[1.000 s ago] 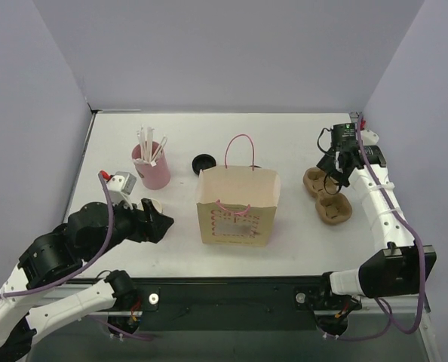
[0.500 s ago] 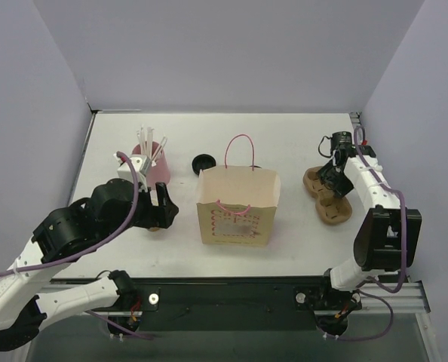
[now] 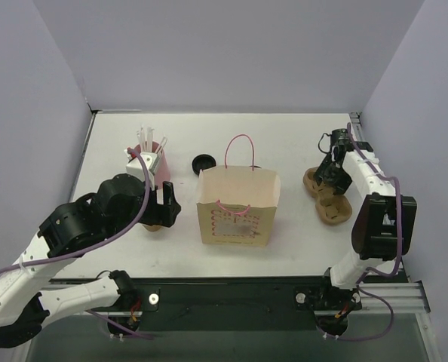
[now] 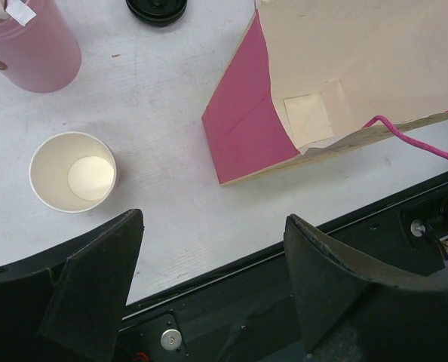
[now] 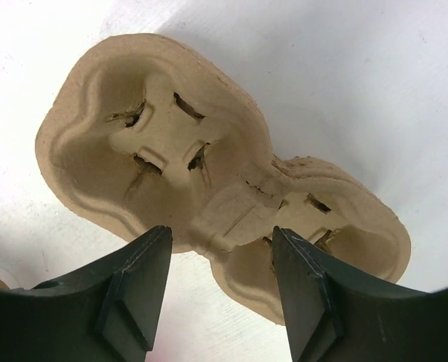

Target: Pack the takeout coffee

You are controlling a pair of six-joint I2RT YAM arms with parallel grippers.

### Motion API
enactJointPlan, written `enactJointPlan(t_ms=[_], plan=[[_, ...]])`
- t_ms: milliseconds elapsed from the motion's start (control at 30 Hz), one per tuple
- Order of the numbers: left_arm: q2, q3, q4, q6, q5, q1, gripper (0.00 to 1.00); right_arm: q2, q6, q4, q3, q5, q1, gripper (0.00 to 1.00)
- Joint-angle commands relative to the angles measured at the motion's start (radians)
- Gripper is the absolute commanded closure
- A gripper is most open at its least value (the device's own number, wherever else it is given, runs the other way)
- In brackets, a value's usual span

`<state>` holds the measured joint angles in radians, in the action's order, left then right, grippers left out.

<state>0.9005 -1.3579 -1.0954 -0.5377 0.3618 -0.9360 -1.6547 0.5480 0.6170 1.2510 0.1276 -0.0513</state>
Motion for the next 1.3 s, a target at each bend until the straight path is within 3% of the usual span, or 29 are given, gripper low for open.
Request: enactJointPlan(t_ms=[0, 433, 800, 1000, 1267], plan=[[-0.006, -0.029, 0.043, 0.045, 0.008, 0.005, 0.15, 0.036, 0.038, 0.059, 0.019, -0.029, -0.019, 0.44], [-0.021, -0.017, 0.014, 0.036, 0.005, 0.006, 0.15, -0.019, 0.378, 0.11, 0.044, 0.092, -0.018, 0.43], [-0.031, -0.018, -0.004, 0.045, 0.023, 0.009, 0.15, -0.074, 0.435, 0.113, 0.065, 0.104, -0.021, 0.42], [-0.028, -0.023, -0.012, 0.054, 0.037, 0.009, 0.15, -0.088, 0.455, 0.113, 0.07, 0.11, -0.021, 0.48], [-0.023, -0.02, -0.011, 0.061, 0.042, 0.012, 0.16, -0.096, 0.481, 0.135, 0.071, 0.106, -0.024, 0.46]])
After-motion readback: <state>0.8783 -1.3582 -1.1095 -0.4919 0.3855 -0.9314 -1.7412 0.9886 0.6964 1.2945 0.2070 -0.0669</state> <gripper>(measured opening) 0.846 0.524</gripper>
